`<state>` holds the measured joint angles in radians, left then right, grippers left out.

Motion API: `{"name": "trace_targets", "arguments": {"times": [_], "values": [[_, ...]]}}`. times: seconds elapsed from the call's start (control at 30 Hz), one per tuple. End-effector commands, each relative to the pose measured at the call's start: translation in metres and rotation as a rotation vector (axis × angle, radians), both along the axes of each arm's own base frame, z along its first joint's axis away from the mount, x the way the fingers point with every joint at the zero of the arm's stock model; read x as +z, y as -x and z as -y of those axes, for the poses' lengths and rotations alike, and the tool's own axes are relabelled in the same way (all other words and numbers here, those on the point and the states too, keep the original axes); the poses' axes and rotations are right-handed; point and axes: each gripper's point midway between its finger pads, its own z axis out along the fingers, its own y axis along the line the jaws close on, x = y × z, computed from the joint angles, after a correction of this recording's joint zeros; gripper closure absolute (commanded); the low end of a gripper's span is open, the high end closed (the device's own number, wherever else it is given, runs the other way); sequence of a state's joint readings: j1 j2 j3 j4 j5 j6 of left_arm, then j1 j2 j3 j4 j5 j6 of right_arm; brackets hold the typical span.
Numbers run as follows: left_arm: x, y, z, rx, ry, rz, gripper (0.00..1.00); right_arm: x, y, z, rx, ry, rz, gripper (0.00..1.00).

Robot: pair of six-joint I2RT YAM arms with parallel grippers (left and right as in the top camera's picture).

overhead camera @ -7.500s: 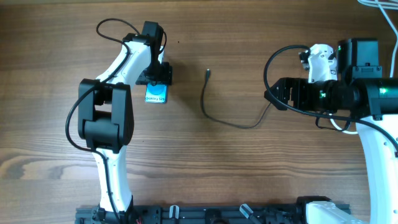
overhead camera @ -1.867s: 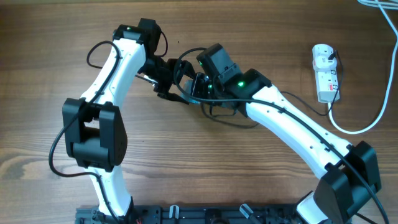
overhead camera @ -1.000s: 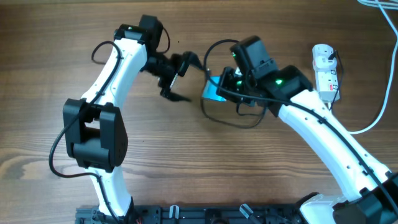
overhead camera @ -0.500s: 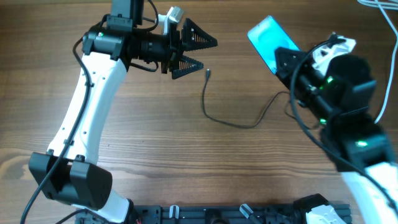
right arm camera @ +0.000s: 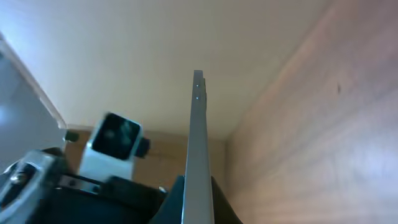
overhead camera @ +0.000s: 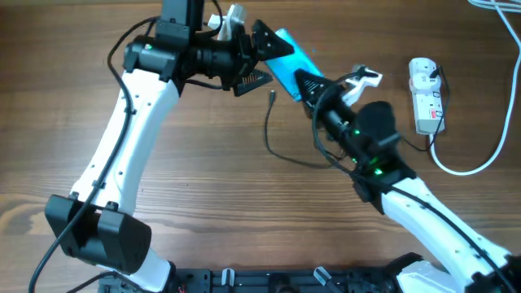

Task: Plug charger to phone and switch on socket

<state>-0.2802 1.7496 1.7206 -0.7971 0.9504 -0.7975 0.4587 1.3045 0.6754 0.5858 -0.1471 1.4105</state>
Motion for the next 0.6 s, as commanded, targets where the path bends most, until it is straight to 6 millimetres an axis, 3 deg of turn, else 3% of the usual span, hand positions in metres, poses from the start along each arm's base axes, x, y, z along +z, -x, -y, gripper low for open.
{"name": "trace_targets", "arguments": {"times": [0.0,0.17,0.4,0.5,0.57], "values": [[-0.015,-0.024,-0.007,0.107,-0.063,0.005,0.13,0.001,-0.005,0.000,-0.037,-0.161,-0.091,0.96],[-0.026,-0.033,-0.015,0.168,-0.128,0.008,0.16,0.023,-0.010,0.008,-0.078,-0.211,-0.015,0.96],[-0.024,-0.043,-0.013,0.203,-0.103,0.012,0.20,0.022,0.001,-0.009,0.039,-0.411,-0.179,0.96],[-0.023,-0.042,-0.011,0.197,-0.100,0.018,0.30,0.020,0.008,-0.018,0.105,-0.442,-0.227,0.96],[-0.022,-0.040,-0.005,0.185,-0.099,0.023,0.46,0.020,0.010,-0.020,0.119,-0.469,-0.255,0.96]]}}
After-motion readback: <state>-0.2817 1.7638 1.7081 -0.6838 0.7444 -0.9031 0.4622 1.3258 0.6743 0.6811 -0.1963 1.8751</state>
